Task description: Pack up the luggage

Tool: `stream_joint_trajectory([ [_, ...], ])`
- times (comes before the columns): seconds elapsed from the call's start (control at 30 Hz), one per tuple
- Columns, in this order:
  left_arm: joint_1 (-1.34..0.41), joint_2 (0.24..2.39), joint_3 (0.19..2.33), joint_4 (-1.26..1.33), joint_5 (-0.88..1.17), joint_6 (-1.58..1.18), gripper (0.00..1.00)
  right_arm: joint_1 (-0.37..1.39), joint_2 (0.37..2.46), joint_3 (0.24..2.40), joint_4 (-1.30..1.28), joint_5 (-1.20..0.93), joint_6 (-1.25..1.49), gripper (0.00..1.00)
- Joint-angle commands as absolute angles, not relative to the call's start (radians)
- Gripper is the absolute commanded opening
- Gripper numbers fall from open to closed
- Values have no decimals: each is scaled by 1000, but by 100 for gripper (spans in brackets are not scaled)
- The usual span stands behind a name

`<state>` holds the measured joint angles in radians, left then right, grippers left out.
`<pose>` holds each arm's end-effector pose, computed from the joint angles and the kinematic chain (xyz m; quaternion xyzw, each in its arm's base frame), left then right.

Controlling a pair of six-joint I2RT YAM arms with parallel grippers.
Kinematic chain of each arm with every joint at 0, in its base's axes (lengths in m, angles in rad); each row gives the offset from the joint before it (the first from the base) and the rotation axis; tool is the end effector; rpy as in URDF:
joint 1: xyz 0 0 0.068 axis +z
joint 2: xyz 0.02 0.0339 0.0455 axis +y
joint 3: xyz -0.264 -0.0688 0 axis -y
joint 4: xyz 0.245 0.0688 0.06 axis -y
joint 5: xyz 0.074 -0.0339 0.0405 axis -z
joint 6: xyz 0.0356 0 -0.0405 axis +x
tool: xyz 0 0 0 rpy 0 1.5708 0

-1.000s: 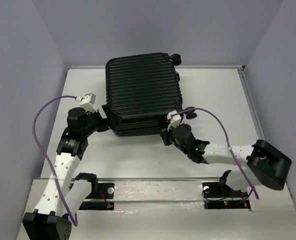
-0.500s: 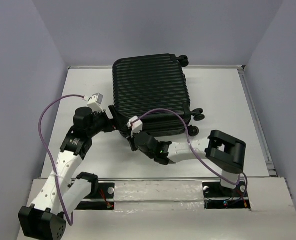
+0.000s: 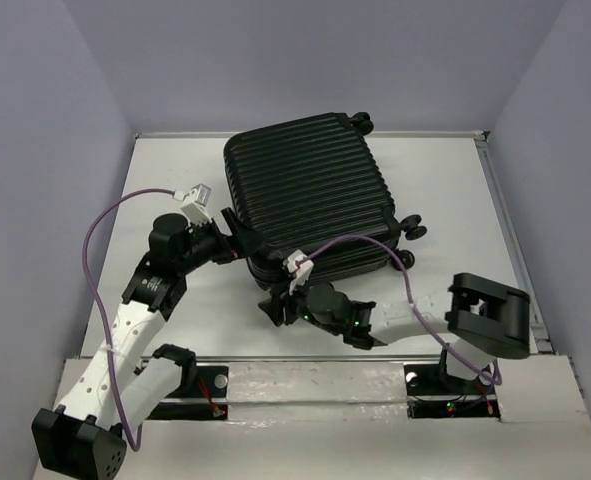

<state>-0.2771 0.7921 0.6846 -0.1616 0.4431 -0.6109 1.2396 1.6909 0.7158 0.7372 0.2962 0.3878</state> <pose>0.1756 -0.0658 0.3066 0.0023 0.7875 -0.4118 0.4586 0.1216 0.3217 0.1810 -0.2381 0.7457 0.3647 0.5042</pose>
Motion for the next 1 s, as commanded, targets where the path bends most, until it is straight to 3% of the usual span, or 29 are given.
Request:
stream_joint_trajectory([
  [0.0, -327, 787, 721, 64, 528, -673, 99, 1331, 1498, 629, 585, 173, 489, 69],
  [0.03, -333, 787, 732, 61, 514, -661, 99, 1331, 1470, 617, 478, 184, 500, 84],
  [0.13, -334, 807, 814, -23, 404, -606, 99, 1331, 1360, 601, 324, 288, 538, 85],
  [0.23, -331, 859, 920, -83, 255, -548, 99, 1287, 1239, 571, 149, 382, 589, 80],
  [0.37, -313, 1039, 1078, -116, 82, -483, 99, 1195, 1063, 523, 40, 434, 672, 80],
  [0.47, -263, 1194, 1199, -124, 44, -453, 99, 1137, 947, 496, -55, 445, 718, 91],
  [0.53, -214, 1321, 1294, -124, 63, -442, 99, 1118, 902, 495, -133, 478, 741, 92],
  [0.6, -195, 1360, 1356, -118, 98, -446, 99, 1106, 893, 497, -175, 506, 755, 85],
  [0.7, -124, 1557, 1483, -97, 143, -457, 99, 1046, 888, 489, -219, 523, 814, 39],
  [0.73, -114, 1595, 1550, -94, 162, -462, 99, 1036, 893, 488, -224, 520, 824, 15],
  [0.8, -92, 1701, 1623, -94, 207, -471, 99, 1026, 903, 491, -224, 512, 824, 7],
  [0.97, -69, 1908, 1931, -124, 342, -439, 99, 1006, 917, 480, -227, 540, 828, 7],
])
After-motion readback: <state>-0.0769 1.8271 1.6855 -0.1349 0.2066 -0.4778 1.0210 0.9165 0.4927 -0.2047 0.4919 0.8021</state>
